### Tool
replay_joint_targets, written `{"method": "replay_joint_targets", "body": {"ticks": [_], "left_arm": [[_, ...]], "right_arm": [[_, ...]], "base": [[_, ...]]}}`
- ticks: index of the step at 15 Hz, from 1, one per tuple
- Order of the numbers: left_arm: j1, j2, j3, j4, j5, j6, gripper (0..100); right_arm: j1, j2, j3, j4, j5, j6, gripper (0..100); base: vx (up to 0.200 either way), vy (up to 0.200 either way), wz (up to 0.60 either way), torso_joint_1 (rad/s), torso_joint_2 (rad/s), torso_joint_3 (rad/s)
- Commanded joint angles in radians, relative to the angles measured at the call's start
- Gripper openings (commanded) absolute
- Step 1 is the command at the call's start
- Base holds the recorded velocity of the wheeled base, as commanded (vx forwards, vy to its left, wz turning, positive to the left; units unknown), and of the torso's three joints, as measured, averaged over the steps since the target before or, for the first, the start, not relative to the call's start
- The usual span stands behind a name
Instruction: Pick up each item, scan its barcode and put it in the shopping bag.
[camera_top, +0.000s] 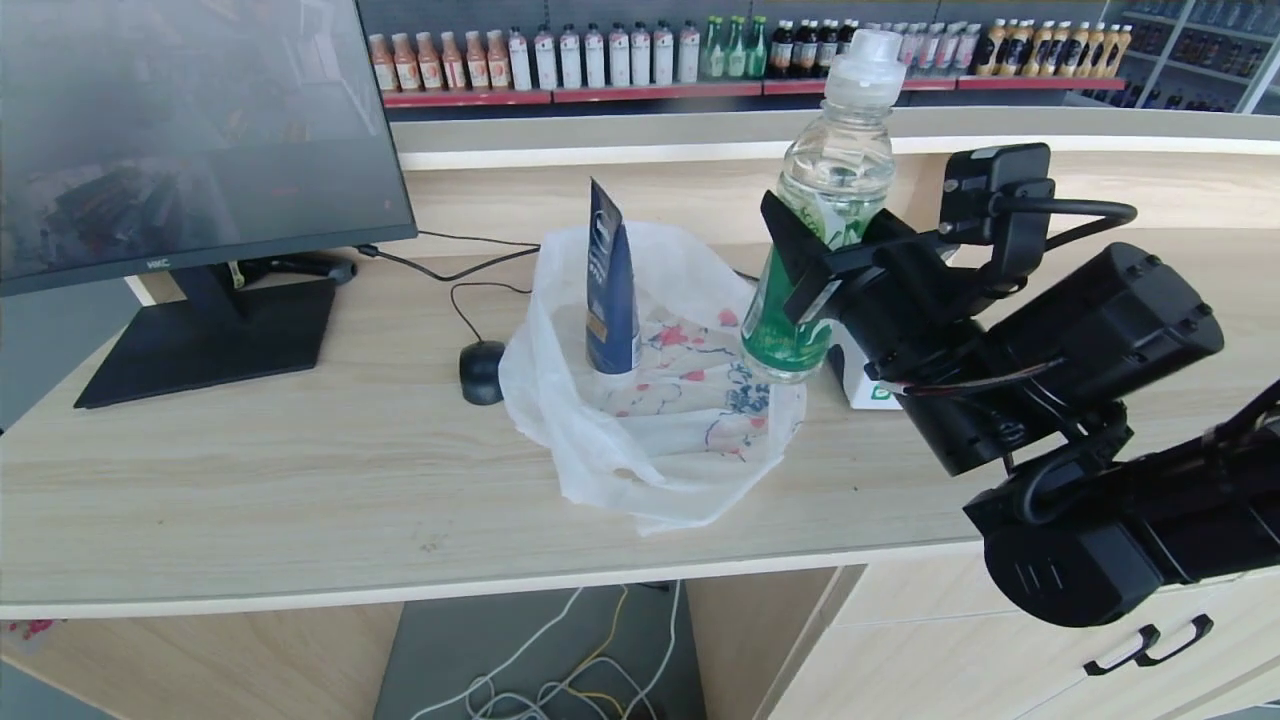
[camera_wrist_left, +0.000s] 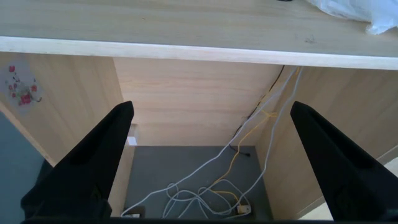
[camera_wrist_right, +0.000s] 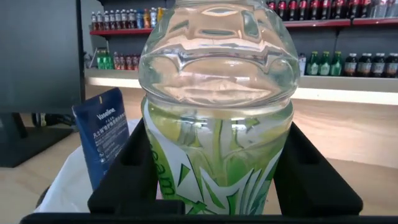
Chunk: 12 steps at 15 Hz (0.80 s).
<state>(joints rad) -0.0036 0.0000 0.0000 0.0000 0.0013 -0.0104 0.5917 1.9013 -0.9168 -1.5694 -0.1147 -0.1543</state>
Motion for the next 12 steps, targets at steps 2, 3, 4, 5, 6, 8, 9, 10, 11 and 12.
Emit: {"method": "replay_joint_targets", "body": {"ticks": [2,3,4,5,6,8,9,10,11,12], "left_arm": [[0.001,0.0,0.0,0.0,0.0,0.0,100],[0.001,0.0,0.0,0.0,0.0,0.0,100],[0.001,0.0,0.0,0.0,0.0,0.0,100],[0.001,0.0,0.0,0.0,0.0,0.0,100],[0.001,0.0,0.0,0.0,0.0,0.0,100],[0.001,0.0,0.0,0.002,0.0,0.0,100],[0.001,0.0,0.0,0.0,0.0,0.0,100],[0.001,0.0,0.0,0.0,0.0,0.0,100],[0.001,0.0,0.0,0.0,0.0,0.0,100],[0.001,0.002,0.0,0.0,0.0,0.0,100]], "right_arm": [[0.0,0.013,0.001,-0.001,0.0,-0.001,0],[0.0,0.015,0.001,-0.001,0.0,-0.001,0],[0.0,0.016,0.001,-0.001,0.0,-0.001,0],[0.0,0.016,0.001,-0.001,0.0,-0.001,0],[-0.003,0.021,-0.001,-0.001,-0.002,-0.001,0],[-0.003,0.044,-0.004,-0.001,-0.002,-0.002,0],[-0.003,0.065,-0.005,-0.001,-0.002,-0.001,0],[-0.007,0.094,-0.017,-0.001,-0.002,-0.001,0],[-0.016,0.124,-0.039,-0.001,-0.002,-0.001,0],[-0.035,0.144,-0.048,-0.001,-0.002,-0.001,0]], "base": [[0.0,0.0,0.0,0.0,0.0,0.0],[0.0,0.0,0.0,0.0,0.0,0.0],[0.0,0.0,0.0,0.0,0.0,0.0],[0.0,0.0,0.0,0.0,0.0,0.0],[0.0,0.0,0.0,0.0,0.0,0.0],[0.0,0.0,0.0,0.0,0.0,0.0],[0.0,0.0,0.0,0.0,0.0,0.0],[0.0,0.0,0.0,0.0,0.0,0.0],[0.0,0.0,0.0,0.0,0.0,0.0],[0.0,0.0,0.0,0.0,0.0,0.0]]}}
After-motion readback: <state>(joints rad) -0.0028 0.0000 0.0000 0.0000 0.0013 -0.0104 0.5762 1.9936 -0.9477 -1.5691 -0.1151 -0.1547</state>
